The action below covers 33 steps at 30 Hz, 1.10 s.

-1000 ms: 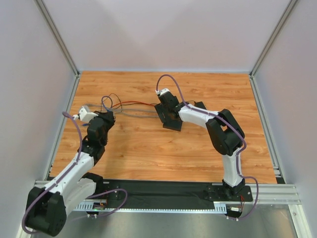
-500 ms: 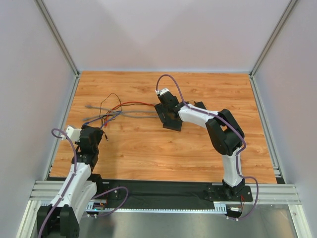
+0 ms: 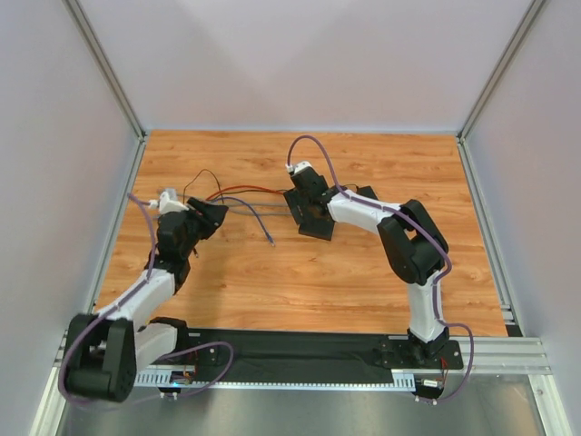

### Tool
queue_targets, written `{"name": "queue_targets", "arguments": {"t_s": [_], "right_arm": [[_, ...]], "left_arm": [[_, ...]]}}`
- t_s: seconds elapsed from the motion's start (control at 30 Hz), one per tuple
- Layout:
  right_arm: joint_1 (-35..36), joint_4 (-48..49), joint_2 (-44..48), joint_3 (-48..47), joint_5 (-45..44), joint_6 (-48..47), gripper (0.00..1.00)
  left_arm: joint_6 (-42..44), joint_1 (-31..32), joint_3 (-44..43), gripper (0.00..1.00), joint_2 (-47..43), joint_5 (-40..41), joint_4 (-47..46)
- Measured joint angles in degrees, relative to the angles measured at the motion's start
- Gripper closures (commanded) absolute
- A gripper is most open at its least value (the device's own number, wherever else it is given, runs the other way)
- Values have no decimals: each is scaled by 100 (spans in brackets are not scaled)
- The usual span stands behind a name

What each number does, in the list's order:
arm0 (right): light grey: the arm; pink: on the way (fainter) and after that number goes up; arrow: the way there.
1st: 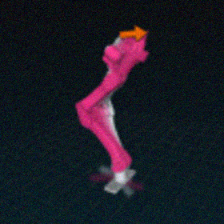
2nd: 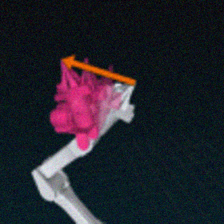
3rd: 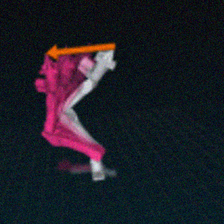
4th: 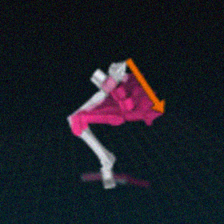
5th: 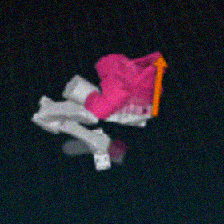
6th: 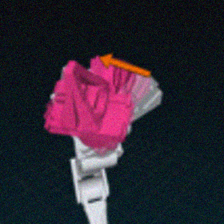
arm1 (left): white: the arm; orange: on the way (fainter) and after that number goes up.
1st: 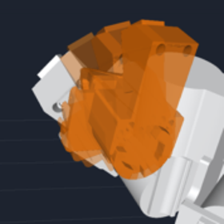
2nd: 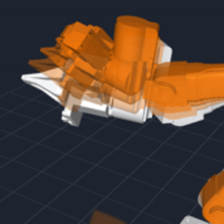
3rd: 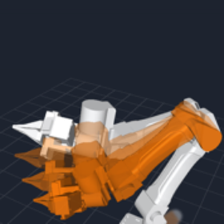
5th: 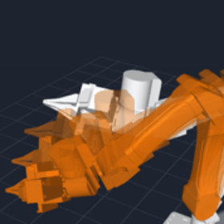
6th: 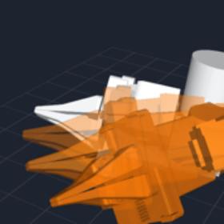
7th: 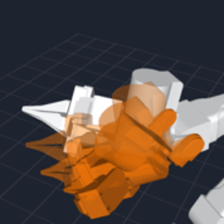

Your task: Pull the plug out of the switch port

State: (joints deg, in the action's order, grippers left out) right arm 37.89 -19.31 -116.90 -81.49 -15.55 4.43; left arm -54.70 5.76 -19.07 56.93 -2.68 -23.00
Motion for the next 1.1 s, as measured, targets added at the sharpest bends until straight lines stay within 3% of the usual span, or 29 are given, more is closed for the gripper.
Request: {"name": "queue_targets", "arguments": {"t_s": [0.33, 0.57, 0.73, 1.1], "right_arm": [[-31, 378, 428, 579, 131, 372, 20], [-160, 638, 1045, 1333, 212, 748, 20], [-448, 879, 1290, 1567, 463, 953, 20], [-518, 1032, 1305, 1606, 754, 1121, 21]], "left_arm": [[-57, 1440, -1255, 50, 2542, -863, -1405], [-721, 1836, -1532, 60, 4107, -1078, -2544], [-1281, 2092, -1659, 61, 5222, -1137, -3552], [-1475, 2717, -2041, 57, 5407, -391, -3152]]}}
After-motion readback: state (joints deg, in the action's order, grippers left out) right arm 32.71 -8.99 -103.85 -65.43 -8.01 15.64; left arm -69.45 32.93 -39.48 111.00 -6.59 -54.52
